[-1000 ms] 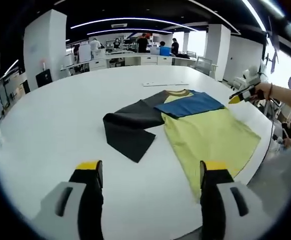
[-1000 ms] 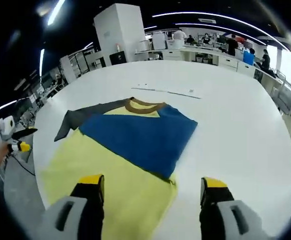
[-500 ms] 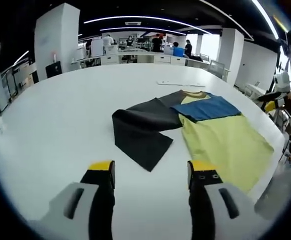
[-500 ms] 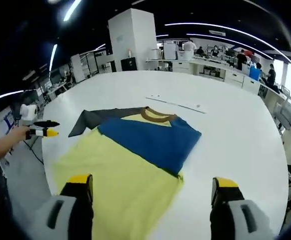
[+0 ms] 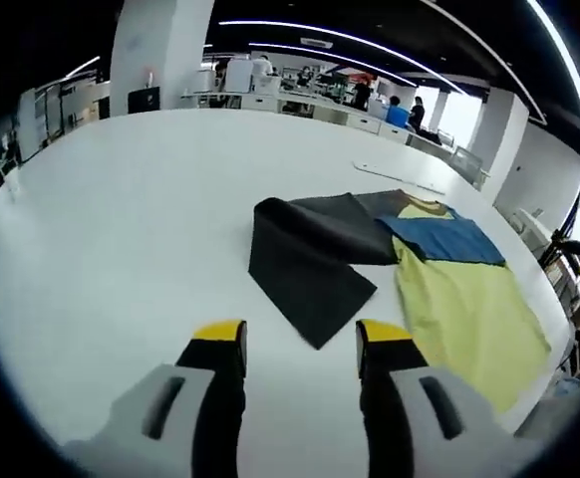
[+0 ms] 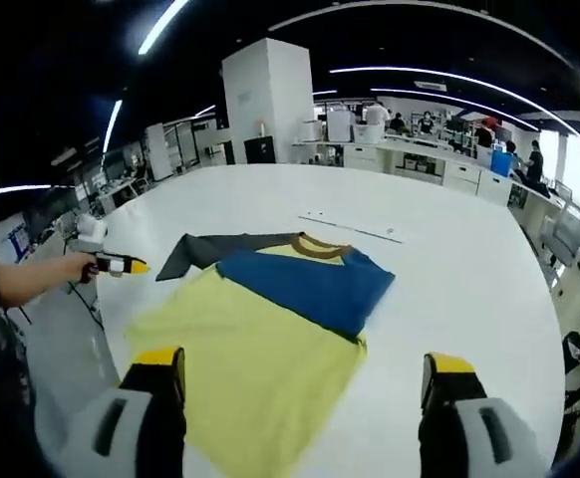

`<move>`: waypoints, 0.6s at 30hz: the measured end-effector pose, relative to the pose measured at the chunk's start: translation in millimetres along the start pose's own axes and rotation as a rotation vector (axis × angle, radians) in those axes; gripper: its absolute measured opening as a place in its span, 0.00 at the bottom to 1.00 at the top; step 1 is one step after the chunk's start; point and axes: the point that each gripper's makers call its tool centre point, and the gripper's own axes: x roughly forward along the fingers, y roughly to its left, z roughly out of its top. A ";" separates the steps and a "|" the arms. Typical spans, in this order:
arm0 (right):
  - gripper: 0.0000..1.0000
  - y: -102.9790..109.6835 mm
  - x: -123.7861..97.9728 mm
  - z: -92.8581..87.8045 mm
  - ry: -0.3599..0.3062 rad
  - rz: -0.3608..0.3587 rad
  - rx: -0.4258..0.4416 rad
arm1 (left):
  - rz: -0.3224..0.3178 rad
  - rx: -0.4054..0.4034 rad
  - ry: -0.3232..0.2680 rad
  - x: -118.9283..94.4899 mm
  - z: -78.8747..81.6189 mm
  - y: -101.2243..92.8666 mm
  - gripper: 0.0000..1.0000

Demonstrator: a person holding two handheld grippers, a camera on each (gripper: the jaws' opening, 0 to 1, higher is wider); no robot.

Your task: Fold the garment on the visible template until the final outline fits inside the template.

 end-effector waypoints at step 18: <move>0.99 14.3 -17.4 -23.4 0.000 -0.036 0.070 | -0.060 0.074 0.016 33.4 6.4 -47.4 0.32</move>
